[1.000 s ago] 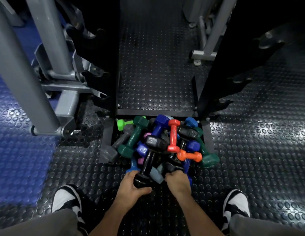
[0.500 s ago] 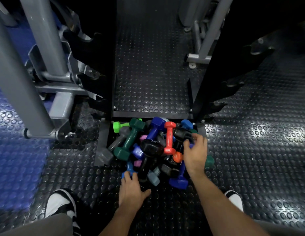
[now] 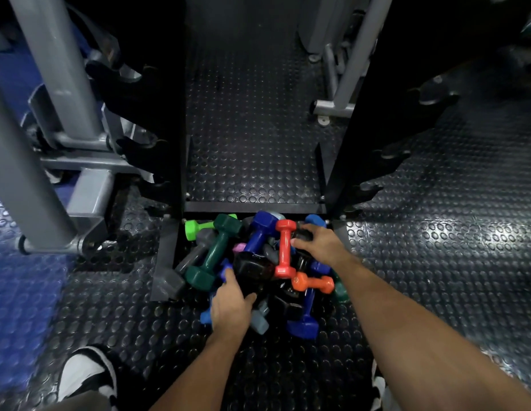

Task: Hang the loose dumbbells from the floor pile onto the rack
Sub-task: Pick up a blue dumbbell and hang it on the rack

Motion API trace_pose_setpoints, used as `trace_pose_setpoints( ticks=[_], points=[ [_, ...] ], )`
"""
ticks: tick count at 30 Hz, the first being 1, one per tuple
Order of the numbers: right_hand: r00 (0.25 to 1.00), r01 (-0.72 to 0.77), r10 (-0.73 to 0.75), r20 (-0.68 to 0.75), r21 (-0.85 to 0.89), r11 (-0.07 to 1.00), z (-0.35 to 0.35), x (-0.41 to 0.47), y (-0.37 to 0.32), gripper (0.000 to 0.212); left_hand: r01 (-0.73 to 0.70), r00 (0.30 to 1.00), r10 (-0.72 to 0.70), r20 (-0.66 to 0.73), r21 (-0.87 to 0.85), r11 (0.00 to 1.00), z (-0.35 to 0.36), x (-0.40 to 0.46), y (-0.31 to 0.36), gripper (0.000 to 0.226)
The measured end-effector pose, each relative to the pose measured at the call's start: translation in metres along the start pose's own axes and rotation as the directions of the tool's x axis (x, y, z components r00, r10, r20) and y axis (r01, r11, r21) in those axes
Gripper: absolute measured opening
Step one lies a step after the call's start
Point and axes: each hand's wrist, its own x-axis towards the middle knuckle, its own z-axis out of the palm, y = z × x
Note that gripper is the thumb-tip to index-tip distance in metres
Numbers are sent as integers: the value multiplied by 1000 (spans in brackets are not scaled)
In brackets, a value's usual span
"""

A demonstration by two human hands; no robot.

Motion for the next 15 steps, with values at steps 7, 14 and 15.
trace_pose_setpoints(
  ticks=[7,14,15],
  points=[
    [997,46,-46,-55,-15,999,-1,-16,11,48,-60,997,59,-45,-15,998,0,1,-7,59],
    [978,40,-56,-202,-84,996,9,-30,16,48,-29,998,29,-61,-4,1000,3,3,-5,60],
    [977,27,-41,-210,-73,997,10,-32,19,54,-13,998,12,-65,-26,1000,4,3,-6,58]
  ],
)
